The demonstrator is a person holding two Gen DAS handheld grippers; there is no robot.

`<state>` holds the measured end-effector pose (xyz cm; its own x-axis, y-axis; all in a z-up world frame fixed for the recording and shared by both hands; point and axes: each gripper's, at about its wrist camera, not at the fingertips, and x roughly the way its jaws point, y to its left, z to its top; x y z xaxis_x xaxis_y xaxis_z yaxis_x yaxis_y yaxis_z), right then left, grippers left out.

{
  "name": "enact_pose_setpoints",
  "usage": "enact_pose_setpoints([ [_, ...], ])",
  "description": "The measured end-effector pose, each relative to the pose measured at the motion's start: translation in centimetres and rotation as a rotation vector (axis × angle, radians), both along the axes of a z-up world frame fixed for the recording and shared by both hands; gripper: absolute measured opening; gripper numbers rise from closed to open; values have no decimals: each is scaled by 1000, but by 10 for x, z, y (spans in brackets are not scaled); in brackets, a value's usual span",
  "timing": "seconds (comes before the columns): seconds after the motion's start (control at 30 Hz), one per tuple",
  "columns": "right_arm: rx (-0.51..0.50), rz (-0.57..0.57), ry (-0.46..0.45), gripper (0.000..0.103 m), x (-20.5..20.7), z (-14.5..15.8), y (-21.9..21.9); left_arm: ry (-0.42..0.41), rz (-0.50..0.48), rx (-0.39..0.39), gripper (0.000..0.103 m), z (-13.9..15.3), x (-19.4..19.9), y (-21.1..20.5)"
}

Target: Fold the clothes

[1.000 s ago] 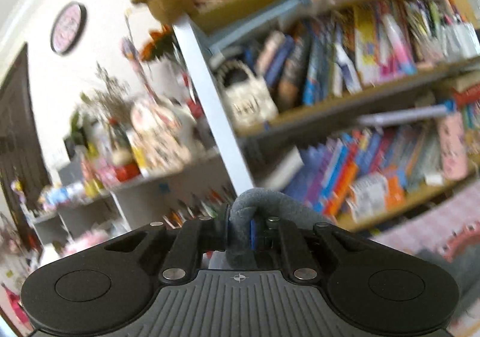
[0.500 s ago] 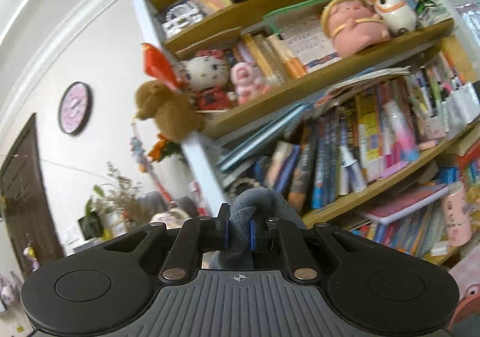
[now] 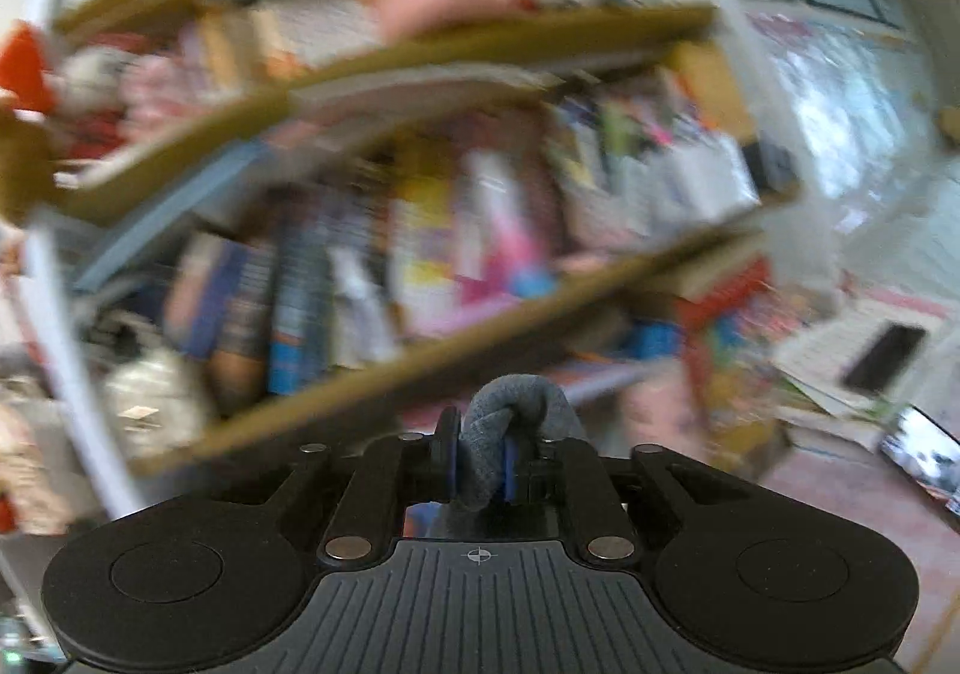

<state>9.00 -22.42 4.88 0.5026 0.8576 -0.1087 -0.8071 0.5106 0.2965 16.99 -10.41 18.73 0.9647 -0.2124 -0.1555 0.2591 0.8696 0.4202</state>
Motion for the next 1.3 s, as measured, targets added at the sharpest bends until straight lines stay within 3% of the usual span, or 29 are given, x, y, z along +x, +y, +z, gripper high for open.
enact_pose_setpoints([
  [0.07, -5, 15, 15, 20, 1, -1, 1, 72, -25, 93, 39, -22, 8, -21],
  [0.13, -27, -13, 57, 20, 7, -3, 2, 138, -25, 203, 84, -47, 14, -36],
  [0.17, -43, -32, 74, 20, 10, -5, 3, 160, -29, 239, 87, -56, 14, -37],
  [0.27, -64, -69, 90, 20, 12, -6, 3, 207, -46, 312, 87, -78, 9, -33],
  [0.43, -84, -82, 78, 20, 8, -6, 4, 228, -2, 280, 91, -79, -8, 9],
  [0.63, -95, -92, 77, 20, 5, -6, 5, 321, 166, 200, 93, -90, -14, 85],
  [0.8, -110, -95, 72, 20, 5, -5, 8, 390, 353, 194, 93, -115, -16, 144],
  [1.03, -121, -108, 77, 21, 7, -6, 10, 502, 438, 40, 93, -141, -16, 196],
  [1.17, -126, -120, 82, 21, 8, -7, 8, 544, 466, -26, 93, -157, -8, 208],
  [1.3, -127, -139, 84, 21, 9, -7, 6, 587, 471, -141, 92, -168, -4, 218],
])
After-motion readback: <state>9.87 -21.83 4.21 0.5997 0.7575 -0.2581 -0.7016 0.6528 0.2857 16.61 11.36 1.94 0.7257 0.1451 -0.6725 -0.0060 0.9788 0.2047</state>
